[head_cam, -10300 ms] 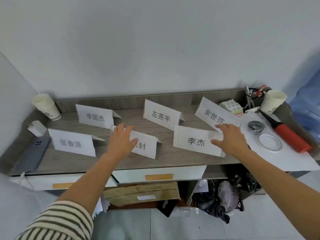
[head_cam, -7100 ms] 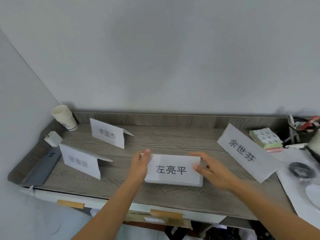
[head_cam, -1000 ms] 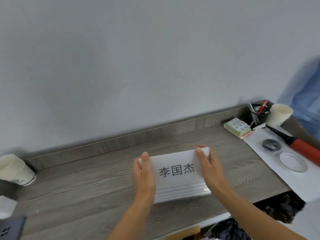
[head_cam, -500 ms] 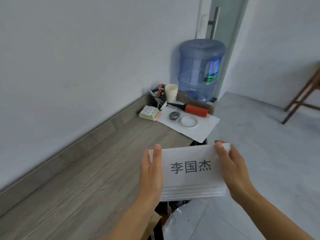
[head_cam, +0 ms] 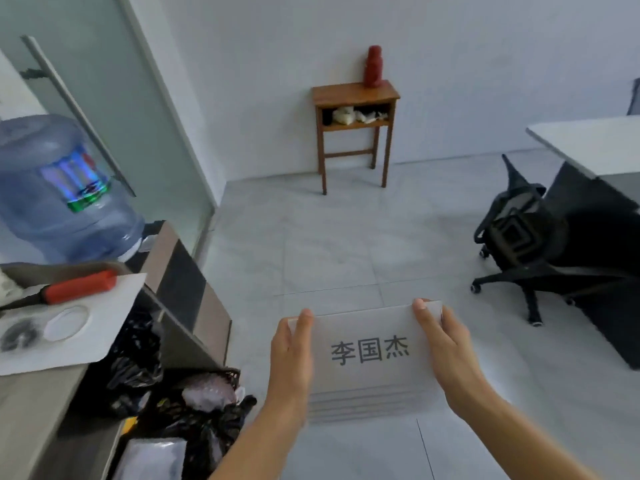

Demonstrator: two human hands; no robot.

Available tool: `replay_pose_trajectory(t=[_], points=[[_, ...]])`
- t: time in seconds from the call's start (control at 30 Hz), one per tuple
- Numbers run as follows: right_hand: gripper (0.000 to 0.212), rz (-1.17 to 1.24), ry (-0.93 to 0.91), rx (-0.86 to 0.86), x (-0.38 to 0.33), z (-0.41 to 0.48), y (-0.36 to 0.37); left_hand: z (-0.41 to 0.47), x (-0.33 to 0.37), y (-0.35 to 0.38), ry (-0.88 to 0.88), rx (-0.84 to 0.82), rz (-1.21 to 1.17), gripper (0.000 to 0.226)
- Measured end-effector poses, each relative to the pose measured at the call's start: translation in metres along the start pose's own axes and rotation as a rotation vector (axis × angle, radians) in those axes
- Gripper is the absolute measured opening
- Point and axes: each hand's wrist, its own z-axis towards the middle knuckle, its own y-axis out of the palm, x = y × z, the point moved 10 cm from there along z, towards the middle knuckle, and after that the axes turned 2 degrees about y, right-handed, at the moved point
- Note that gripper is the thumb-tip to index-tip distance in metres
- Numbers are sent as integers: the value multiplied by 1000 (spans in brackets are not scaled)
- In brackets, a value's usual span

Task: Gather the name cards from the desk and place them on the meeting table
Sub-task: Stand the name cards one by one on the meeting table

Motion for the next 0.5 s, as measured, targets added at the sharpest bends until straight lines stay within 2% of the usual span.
replay_pose_trajectory(t=[0.17,0.5], points=[[24,48,26,246,2,33,-118,20,2,140,-6,-249,158,31],[23,155,38,608,-8,130,-294,75,4,398,10,-579,314,35]])
